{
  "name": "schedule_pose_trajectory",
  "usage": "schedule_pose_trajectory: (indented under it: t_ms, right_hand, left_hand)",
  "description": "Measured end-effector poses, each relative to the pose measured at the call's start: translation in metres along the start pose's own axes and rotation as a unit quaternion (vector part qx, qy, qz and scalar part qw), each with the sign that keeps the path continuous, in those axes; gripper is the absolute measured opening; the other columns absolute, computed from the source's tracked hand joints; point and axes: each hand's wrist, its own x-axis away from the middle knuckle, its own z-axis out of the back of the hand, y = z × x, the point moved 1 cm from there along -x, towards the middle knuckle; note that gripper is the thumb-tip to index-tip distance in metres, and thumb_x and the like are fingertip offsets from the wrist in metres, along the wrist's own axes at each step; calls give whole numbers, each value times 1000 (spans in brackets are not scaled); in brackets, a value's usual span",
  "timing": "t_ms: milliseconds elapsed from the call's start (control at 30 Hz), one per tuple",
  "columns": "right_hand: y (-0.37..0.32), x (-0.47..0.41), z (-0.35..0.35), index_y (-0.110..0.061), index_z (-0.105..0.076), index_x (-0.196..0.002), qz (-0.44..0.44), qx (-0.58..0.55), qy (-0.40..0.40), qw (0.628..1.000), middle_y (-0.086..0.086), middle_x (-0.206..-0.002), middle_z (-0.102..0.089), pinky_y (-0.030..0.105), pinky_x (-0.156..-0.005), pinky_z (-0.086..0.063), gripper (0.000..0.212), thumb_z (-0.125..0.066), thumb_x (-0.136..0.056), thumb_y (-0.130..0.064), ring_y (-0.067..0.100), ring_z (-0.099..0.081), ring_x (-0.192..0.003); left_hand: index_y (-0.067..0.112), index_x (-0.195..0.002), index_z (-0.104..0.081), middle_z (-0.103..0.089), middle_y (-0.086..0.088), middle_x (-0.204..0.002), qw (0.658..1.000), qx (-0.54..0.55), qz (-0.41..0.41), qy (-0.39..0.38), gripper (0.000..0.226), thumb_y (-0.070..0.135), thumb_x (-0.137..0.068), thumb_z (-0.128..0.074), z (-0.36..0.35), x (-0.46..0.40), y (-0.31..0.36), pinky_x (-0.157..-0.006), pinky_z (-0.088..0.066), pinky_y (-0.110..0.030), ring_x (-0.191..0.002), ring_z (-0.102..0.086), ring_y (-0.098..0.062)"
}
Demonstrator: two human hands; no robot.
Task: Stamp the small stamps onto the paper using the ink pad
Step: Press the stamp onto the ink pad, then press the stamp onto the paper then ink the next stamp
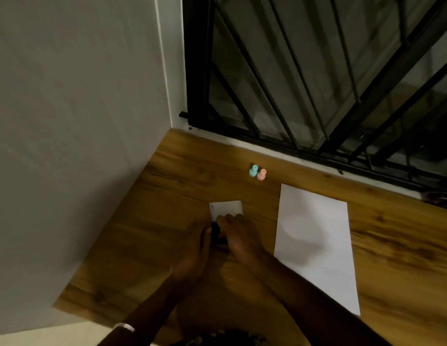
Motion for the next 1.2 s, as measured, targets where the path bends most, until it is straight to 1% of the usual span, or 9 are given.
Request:
schedule_pose_trajectory:
  t_ms: [300, 500, 600, 667, 767, 867, 1000, 1100, 1200]
  right_hand:
    - [-1, 5, 17, -11, -43, -124, 11, 14, -6, 1000, 13, -118, -59, 39, -84, -44, 53, -67, -84, -35, 29, -54, -103]
    - [21, 22, 35, -15, -42, -123, -71, -77, 25, 994, 13, -120, -58, 38, -87, -50, 64, -76, -73, -37, 27, -56, -107]
    - [54, 33, 44, -17, -48, -115, -129, -7, 63, 990, 10, -102, -68, 34, -79, -52, 38, -68, -83, -18, 24, -65, -91]
    - [76, 37, 51, -16, -50, -115, -181, 24, 72, 981, 10, -100, -70, 37, -81, -54, 36, -67, -84, -12, 25, -66, -90]
    - [106, 38, 64, -15, -50, -117, -231, 29, 73, 970, 10, -107, -68, 42, -84, -54, 33, -65, -87, -18, 27, -65, -94]
    - [131, 34, 75, -15, -52, -109, -248, 15, 89, 965, 8, -100, -69, 43, -79, -55, 22, -60, -91, -24, 26, -66, -88]
    - [155, 23, 77, -11, -54, -110, -230, 29, 99, 968, 8, -102, -71, 40, -75, -55, 23, -64, -89, -15, 27, -68, -91]
    - [169, 10, 73, -9, -52, -117, -226, 40, 88, 969, 13, -105, -70, 39, -70, -54, 32, -64, -89, -18, 31, -67, -90]
    - [179, -4, 65, -11, -49, -123, -232, 53, 69, 969, 14, -111, -68, 41, -79, -51, 37, -62, -91, -21, 34, -64, -98]
  left_hand:
    - [38, -109, -53, -61, 18, -102, 992, 125, 31, -2, 26, 48, -101, -31, 3, 7, 7, -78, -52, -20, -93, -61, 4]
    - [34, -97, -55, -63, 11, -92, 985, 168, 34, 31, 21, 37, -102, -36, 2, 2, 13, -66, -50, -16, -86, -63, -1]
    - [42, -96, -53, -62, 17, -96, 994, 106, 14, -33, 18, 44, -100, -36, -12, -8, 34, -71, -52, -16, -89, -60, 3]
    - [42, -97, -53, -63, 18, -95, 996, 41, -20, -72, 22, 50, -98, -32, -29, -15, 59, -74, -52, -19, -86, -60, 3]
    - [36, -103, -57, -68, 9, -90, 992, -40, -95, -77, 27, 49, -98, -34, -59, -24, 95, -70, -52, -21, -79, -63, -5]
    - [26, -124, -49, -66, -3, -110, 974, -110, -141, -141, 38, 50, -98, -34, -88, -31, 118, -77, -52, -30, -96, -65, -20]
    - [18, -146, -26, -44, -15, -142, 941, -217, -174, -194, 66, 60, -95, -26, -115, -32, 127, -95, -47, -47, -125, -48, -33]
    - [13, -147, -26, -48, -17, -138, 927, -250, -212, -183, 80, 69, -89, -28, -126, -25, 119, -93, -49, -46, -120, -52, -34]
    - [12, -144, -33, -54, -14, -133, 921, -268, -234, -159, 86, 74, -85, -32, -130, -19, 111, -89, -52, -42, -111, -58, -31]
